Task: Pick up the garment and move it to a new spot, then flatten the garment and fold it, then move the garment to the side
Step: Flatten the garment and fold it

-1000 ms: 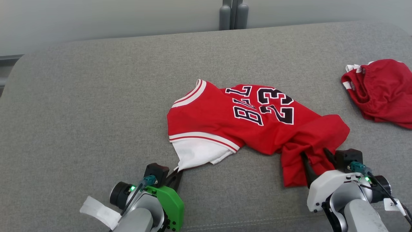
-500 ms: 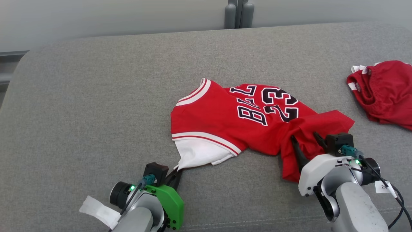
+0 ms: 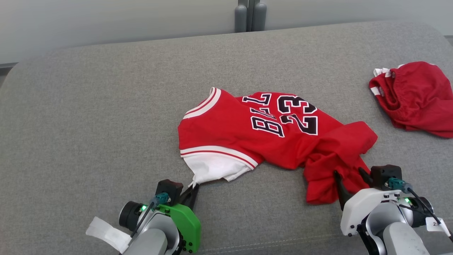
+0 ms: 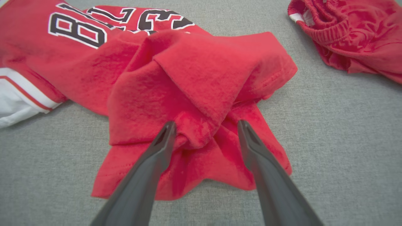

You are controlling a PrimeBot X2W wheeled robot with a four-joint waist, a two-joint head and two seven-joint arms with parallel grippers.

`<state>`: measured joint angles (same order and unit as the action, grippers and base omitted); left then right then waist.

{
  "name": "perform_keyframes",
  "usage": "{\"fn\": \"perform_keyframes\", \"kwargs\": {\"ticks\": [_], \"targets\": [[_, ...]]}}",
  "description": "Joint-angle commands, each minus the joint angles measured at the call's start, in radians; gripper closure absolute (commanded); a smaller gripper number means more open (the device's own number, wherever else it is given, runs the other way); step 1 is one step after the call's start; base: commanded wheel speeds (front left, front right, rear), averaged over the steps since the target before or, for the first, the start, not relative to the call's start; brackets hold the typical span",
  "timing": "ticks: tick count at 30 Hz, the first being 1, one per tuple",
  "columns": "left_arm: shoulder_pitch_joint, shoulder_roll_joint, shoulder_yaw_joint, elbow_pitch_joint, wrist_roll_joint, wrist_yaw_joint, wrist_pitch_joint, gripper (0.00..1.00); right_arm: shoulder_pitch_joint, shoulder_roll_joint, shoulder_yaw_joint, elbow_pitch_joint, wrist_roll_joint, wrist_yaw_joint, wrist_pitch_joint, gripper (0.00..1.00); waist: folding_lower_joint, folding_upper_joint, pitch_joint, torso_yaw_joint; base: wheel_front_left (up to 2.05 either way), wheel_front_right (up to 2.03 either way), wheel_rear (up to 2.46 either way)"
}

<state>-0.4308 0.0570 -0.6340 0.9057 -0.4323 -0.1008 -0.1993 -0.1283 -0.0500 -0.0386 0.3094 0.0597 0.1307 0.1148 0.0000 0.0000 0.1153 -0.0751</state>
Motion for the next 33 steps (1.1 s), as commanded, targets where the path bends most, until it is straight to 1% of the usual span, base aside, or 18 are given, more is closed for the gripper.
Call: {"fn": "perform_keyframes", "kwargs": {"ticks": [1,4,11,13,21,23,28,33], "targets": [[-0.012,0.007,-0.001,-0.001,-0.004,0.005,-0.005,1.0,0.009,-0.001,-0.001,-0.008,0.004,0.0,0.003,0.0,0.0,0.0,0.002,0.0,0.0,0.0,0.0],[-0.02,0.007,-0.007,-0.001,-0.003,0.004,-0.004,1.0,0.023,-0.002,-0.006,-0.023,0.009,0.0,0.014,0.0,0.0,0.0,0.006,0.007,0.0,0.0,0.0],[-0.019,0.009,-0.013,0.001,-0.012,0.005,-0.005,1.0,0.037,-0.001,-0.034,-0.096,0.087,0.0,-0.026,0.0,0.0,0.0,0.009,0.021,0.0,0.0,0.0],[-0.014,0.012,-0.012,0.004,-0.017,0.007,-0.007,1.0,0.048,-0.002,-0.045,-0.139,0.098,0.0,-0.007,0.0,0.0,0.0,0.004,0.018,0.0,0.0,0.0],[-0.01,0.011,-0.018,0.006,-0.029,0.01,-0.01,1.0,0.13,-0.002,-0.11,-0.232,0.057,0.0,0.108,0.0,0.0,0.0,-0.005,-0.001,0.0,0.0,0.0],[-0.011,0.01,-0.021,0.005,-0.028,0.012,-0.011,1.0,0.143,-0.002,-0.107,-0.234,0.041,0.0,0.124,0.0,0.0,0.0,-0.003,-0.006,0.0,0.0,0.0],[-0.02,0.009,-0.028,0.001,-0.03,0.011,-0.008,1.0,0.122,-0.002,-0.093,-0.204,0.061,0.0,0.118,0.0,0.0,0.0,0.006,-0.001,0.0,0.0,0.0],[-0.032,0.012,-0.035,0.0,-0.03,0.012,-0.008,1.0,0.07,-0.002,-0.082,-0.129,0.055,0.0,0.088,0.0,0.0,0.0,0.02,0.022,0.0,0.0,0.0]]}}
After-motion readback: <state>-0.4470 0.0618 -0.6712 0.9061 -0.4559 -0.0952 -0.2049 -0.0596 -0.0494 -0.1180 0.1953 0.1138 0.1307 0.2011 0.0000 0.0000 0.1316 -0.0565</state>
